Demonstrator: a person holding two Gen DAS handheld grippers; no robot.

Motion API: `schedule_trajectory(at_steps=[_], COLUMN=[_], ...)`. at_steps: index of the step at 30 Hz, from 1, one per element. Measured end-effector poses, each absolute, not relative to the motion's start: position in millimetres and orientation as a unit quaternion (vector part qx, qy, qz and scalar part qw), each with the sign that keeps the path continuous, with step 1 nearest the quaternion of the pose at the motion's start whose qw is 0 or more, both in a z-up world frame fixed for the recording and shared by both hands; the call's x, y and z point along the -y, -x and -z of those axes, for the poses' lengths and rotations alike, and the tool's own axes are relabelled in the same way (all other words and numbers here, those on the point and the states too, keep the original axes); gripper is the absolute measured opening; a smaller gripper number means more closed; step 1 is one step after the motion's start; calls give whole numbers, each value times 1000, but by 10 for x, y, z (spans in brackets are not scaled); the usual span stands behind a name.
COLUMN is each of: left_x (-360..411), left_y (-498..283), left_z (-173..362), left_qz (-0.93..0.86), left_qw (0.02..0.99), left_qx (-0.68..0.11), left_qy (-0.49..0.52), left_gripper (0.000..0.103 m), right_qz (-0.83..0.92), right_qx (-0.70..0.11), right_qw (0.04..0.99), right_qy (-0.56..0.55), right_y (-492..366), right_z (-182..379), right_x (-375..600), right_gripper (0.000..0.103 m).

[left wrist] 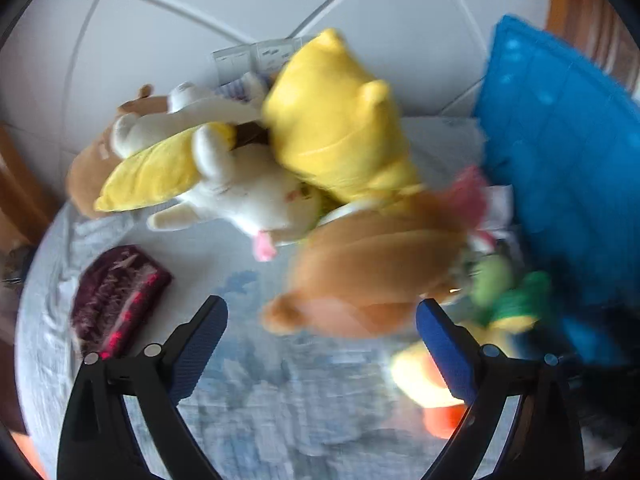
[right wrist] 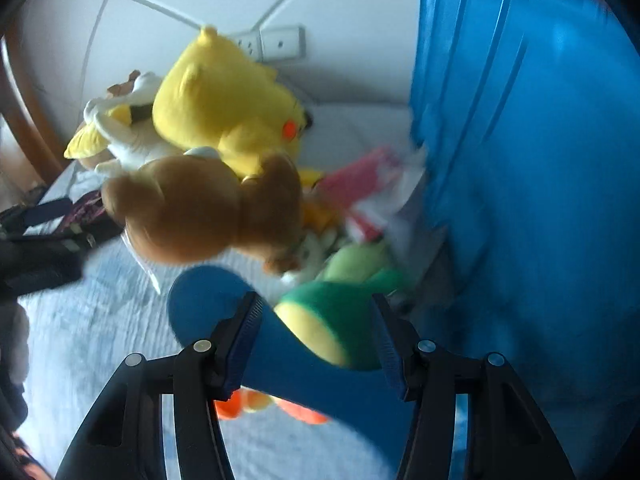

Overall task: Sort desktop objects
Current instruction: 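Grasp the yellow duck plush in a green frog hood with both tools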

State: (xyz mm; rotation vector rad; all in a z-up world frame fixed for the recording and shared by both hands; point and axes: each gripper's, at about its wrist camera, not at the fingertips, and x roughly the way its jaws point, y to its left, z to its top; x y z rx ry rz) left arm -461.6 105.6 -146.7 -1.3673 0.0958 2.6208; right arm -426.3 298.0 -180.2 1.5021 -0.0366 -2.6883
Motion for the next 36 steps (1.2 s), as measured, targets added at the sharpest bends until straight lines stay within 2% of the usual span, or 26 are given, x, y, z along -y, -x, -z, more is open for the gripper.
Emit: schedule_trajectory(at_steps=[1,2,6,10,12,23,27,34,36], left_x=[-1104,-1153,-1399,-1447,-1404,-1219,-1237,-1393,-1458], left_y=[4584,4550,4493,4575,4553,4129,3963,3842,3829], left_z=[1440,1418,1442,1668,1738,2009,2102,2126,2226], left_qz=[-884,-884,-878,-868,-863,-851,-848,-848,-844], left_qw=[102,112,160,150,151,163,166,175,176], left_qx=[-34,-36,-49,-60,-56,-33,-28,-38,-48], left_qy=[456,452,449,470,479,497,503,499,505], left_gripper=[97,102,103,103,103,103,103,103,103], right_qz=[870,869,877,885,886,890,894,889,889], right_qx=[24,36,76,77,81,92,71,59,56], right_qw=[32,32,20,0,2,-20,-14,-2,-1], right_qy=[-491,-492,-474,-460,-456,-446,-443,-454,-454], right_y=[4242,4219,4124,4016,3901,3400,3223,3146,3176], right_z=[1880,1941,1913,1839,1806,1816,1833,1999,2031], right_x=[-2966,-2960,-3042,-3115,-3142,-3263,-3236,-3220,-3232], right_gripper=[54,54,54,56,61,62,78,75,67])
